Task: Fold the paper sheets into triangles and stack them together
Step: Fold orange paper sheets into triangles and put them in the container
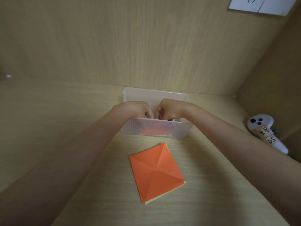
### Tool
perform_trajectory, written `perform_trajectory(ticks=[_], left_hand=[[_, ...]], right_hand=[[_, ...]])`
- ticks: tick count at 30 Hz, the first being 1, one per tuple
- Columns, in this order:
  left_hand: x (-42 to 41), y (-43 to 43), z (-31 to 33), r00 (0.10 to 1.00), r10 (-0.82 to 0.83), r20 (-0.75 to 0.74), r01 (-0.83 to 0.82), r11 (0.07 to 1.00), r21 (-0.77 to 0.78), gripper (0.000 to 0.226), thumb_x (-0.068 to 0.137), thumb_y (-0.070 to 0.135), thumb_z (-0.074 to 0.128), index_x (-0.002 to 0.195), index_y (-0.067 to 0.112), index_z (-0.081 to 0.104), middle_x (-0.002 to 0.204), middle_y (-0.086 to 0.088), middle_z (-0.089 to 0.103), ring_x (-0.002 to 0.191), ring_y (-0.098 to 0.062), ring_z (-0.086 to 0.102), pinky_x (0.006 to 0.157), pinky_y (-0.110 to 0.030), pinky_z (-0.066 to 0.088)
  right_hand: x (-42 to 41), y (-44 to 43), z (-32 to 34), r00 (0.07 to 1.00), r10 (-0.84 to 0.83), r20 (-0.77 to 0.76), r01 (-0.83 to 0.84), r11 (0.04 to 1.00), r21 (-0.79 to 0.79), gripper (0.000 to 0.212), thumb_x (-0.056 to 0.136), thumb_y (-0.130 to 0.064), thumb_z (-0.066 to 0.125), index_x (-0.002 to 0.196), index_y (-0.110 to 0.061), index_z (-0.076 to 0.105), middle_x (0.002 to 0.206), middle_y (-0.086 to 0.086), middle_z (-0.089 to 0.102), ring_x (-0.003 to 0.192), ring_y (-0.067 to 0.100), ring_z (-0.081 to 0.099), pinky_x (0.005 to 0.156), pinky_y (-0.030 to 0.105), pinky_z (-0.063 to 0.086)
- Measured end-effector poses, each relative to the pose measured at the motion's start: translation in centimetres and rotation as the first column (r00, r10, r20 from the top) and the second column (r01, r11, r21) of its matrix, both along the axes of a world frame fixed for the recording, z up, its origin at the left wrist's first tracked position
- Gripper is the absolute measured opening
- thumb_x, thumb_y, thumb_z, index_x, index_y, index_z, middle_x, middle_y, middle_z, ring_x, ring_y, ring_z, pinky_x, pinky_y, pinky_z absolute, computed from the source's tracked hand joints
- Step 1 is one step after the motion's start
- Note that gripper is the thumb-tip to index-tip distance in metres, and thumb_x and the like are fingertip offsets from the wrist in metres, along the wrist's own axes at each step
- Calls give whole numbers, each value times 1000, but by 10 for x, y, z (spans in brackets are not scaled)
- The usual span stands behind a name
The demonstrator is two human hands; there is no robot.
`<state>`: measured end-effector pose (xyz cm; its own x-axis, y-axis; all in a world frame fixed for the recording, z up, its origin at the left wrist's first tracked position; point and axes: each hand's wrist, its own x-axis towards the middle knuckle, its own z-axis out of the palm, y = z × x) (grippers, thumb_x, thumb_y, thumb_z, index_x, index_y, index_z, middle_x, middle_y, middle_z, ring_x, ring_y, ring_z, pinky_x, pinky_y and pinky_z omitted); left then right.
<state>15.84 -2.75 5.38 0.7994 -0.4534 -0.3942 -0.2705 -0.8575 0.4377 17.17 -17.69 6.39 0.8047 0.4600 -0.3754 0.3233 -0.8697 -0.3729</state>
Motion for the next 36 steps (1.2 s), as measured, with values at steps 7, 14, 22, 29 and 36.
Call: perform_trajectory(ticks=[7, 14, 22, 29, 36], left_hand=[[6, 4, -8, 1000, 14, 22, -13, 1000, -19, 24, 82, 0, 58, 81, 21, 69, 69, 8, 64, 75, -13, 59, 66, -22, 42], [12, 13, -1, 991, -118, -57, 123, 987, 98, 25, 81, 6, 63, 87, 30, 64, 96, 1, 70, 98, -22, 65, 90, -40, 49], [11, 13, -5, 990, -132, -46, 133, 991, 21, 26, 83, -6, 51, 87, 18, 62, 83, -1, 63, 76, -13, 55, 68, -26, 41], [10, 15, -7, 988, -151, -26, 151, 988, -11, 28, 83, -8, 51, 85, 17, 64, 79, 0, 61, 70, -10, 52, 63, -22, 38], [13, 18, -12, 995, -95, -30, 95, 995, -17, 36, 82, -1, 53, 67, 30, 64, 71, 6, 64, 69, -11, 56, 66, -29, 40]], right_hand=[[-5, -3, 8, 984, 165, -62, -175, 960, -220, 10, 76, -10, 70, 83, -17, 68, 68, -6, 62, 64, 7, 55, 59, 17, 45], [-6, -7, 0, 970, 241, 26, -231, 952, -202, 3, 76, -12, 70, 77, -16, 71, 73, 2, 69, 71, 12, 59, 64, 30, 49], [-12, -10, 9, 951, 303, -53, -308, 934, -180, 11, 81, -9, 67, 90, -16, 68, 82, -2, 66, 74, 8, 56, 60, 19, 41], [-7, -13, 10, 935, 334, -122, -348, 929, -128, 23, 80, -6, 67, 76, -28, 62, 77, -8, 66, 60, -7, 54, 61, 14, 43], [-6, -16, 4, 927, 363, -95, -374, 917, -142, 18, 81, -9, 66, 77, -26, 60, 80, -6, 64, 70, 3, 55, 56, 11, 38]])
